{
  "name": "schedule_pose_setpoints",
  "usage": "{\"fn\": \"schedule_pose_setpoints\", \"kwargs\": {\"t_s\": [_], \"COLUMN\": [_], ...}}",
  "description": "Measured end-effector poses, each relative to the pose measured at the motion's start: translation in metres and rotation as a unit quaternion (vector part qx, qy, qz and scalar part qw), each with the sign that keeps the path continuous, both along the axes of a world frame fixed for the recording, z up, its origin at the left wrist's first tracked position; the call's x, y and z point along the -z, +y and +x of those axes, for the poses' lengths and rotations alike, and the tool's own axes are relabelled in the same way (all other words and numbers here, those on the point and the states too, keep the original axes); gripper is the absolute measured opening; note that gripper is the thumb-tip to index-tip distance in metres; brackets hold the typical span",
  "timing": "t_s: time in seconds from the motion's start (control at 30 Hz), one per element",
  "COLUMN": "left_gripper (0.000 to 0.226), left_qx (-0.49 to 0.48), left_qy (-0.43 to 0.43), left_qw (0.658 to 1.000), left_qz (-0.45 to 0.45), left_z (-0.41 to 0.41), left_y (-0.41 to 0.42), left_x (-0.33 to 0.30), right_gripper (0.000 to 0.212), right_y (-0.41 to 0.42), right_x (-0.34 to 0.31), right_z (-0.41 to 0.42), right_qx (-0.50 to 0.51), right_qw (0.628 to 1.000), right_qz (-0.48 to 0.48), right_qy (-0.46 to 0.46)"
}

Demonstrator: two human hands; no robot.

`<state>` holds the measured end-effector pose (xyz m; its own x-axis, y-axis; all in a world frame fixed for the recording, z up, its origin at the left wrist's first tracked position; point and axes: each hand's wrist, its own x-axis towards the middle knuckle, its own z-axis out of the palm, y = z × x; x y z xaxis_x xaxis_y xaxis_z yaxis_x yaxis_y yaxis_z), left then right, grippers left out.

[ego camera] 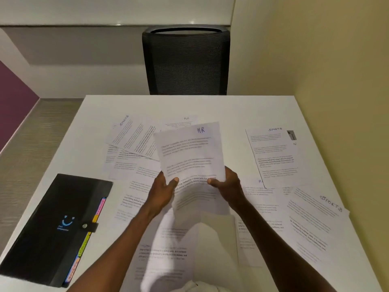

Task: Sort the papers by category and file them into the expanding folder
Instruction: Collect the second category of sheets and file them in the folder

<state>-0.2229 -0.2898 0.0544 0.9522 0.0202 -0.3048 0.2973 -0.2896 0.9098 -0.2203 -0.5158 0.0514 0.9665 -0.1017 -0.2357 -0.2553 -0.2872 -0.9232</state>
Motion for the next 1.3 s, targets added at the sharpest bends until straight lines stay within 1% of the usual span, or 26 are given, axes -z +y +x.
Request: {"fn": "schedule_pose_setpoints", "kwargs": {"t_s": [0.03,0.07,0.1,0.13,0.17,0.23,0.27,0.33,0.43,0.5,0.53,0.57,0.63,0.67,0.7,0.8,0.83,0.9,0.93,0.97,1.0,1.07,1.1,1.17,1.23,1.3], "left_gripper": [0.040,0.039,0.038,0.039,0.040,0.040,0.038,0.033,0.030,0.030,0.029,0.028,0.026,0.025,0.025,0.028,0.027,0.010,0.008,0.012,0.011,0.003,0.010,0.018,0.020,0.025], "left_qx": [-0.002,-0.009,-0.022,-0.040,-0.061,-0.110,-0.133,-0.165,-0.199,-0.211,-0.216,-0.220,-0.219,-0.219,-0.218,-0.201,-0.193,-0.184,-0.181,-0.179,-0.175,-0.164,-0.160,-0.155,-0.155,-0.154], "left_qy": [0.001,0.003,0.004,0.004,0.004,0.010,0.016,0.033,0.054,0.062,0.066,0.071,0.075,0.076,0.078,0.085,0.095,0.108,0.111,0.112,0.108,0.095,0.085,0.075,0.069,0.066], "left_qw": [1.000,1.000,0.999,0.999,0.998,0.994,0.991,0.986,0.978,0.975,0.974,0.973,0.973,0.973,0.973,0.976,0.976,0.977,0.977,0.977,0.978,0.982,0.983,0.985,0.985,0.985], "left_qz": [0.010,0.020,0.027,0.032,0.033,0.028,0.025,0.018,0.015,0.007,0.002,-0.003,0.007,0.014,0.018,0.022,0.024,0.019,0.019,0.020,0.017,0.012,0.019,0.024,0.028,0.032], "left_z": [0.008,0.016,0.023,0.029,0.034,0.041,0.044,0.049,0.053,0.054,0.055,0.056,0.057,0.058,0.059,0.059,0.059,0.061,0.062,0.063,0.064,0.068,0.071,0.075,0.079,0.081], "left_y": [0.008,0.017,0.026,0.035,0.045,0.066,0.077,0.096,0.115,0.121,0.122,0.121,0.118,0.117,0.115,0.107,0.103,0.095,0.090,0.086,0.082,0.078,0.078,0.079,0.079,0.078], "left_x": [0.001,0.001,0.003,0.003,0.004,0.007,0.009,0.013,0.018,0.019,0.020,0.020,0.021,0.023,0.025,0.028,0.029,0.032,0.031,0.030,0.030,0.029,0.029,0.029,0.030,0.029], "right_gripper": [0.030,0.017,0.010,0.026,0.034,0.024,0.025,0.042,0.057,0.061,0.060,0.055,0.034,0.023,0.018,0.021,0.023,0.032,0.041,0.053,0.066,0.089,0.097,0.102,0.097,0.092], "right_y": [0.005,0.011,0.017,0.021,0.027,0.033,0.034,0.037,0.041,0.036,0.029,0.019,-0.004,-0.018,-0.032,-0.065,-0.071,-0.073,-0.070,-0.066,-0.059,-0.046,-0.039,-0.027,-0.019,-0.017], "right_x": [-0.003,-0.002,-0.004,0.000,0.005,0.021,0.030,0.046,0.064,0.075,0.079,0.080,0.082,0.083,0.084,0.080,0.077,0.075,0.075,0.076,0.077,0.083,0.087,0.092,0.093,0.094], "right_z": [0.009,0.020,0.030,0.041,0.051,0.069,0.077,0.089,0.103,0.108,0.109,0.110,0.108,0.108,0.107,0.113,0.116,0.123,0.127,0.131,0.135,0.142,0.144,0.148,0.152,0.158], "right_qx": [-0.018,-0.030,-0.029,-0.022,-0.015,-0.049,-0.103,-0.231,-0.353,-0.409,-0.411,-0.398,-0.348,-0.323,-0.291,-0.170,-0.127,-0.039,0.000,0.029,0.046,0.054,0.057,0.066,0.076,0.081], "right_qw": [1.000,0.999,0.998,0.998,0.997,0.987,0.972,0.916,0.821,0.763,0.755,0.764,0.805,0.817,0.835,0.902,0.914,0.929,0.931,0.929,0.923,0.900,0.888,0.873,0.869,0.874], "right_qz": [0.018,0.013,0.006,-0.021,-0.040,-0.132,-0.204,-0.327,-0.442,-0.493,-0.503,-0.502,-0.481,-0.477,-0.467,-0.396,-0.382,-0.365,-0.359,-0.355,-0.356,-0.381,-0.398,-0.419,-0.422,-0.408], "right_qy": [0.018,0.038,0.049,0.060,0.071,0.075,0.054,0.040,0.070,0.083,0.087,0.077,0.013,-0.012,-0.015,0.038,0.044,0.051,0.068,0.098,0.139,0.204,0.223,0.240,0.248,0.253]}}
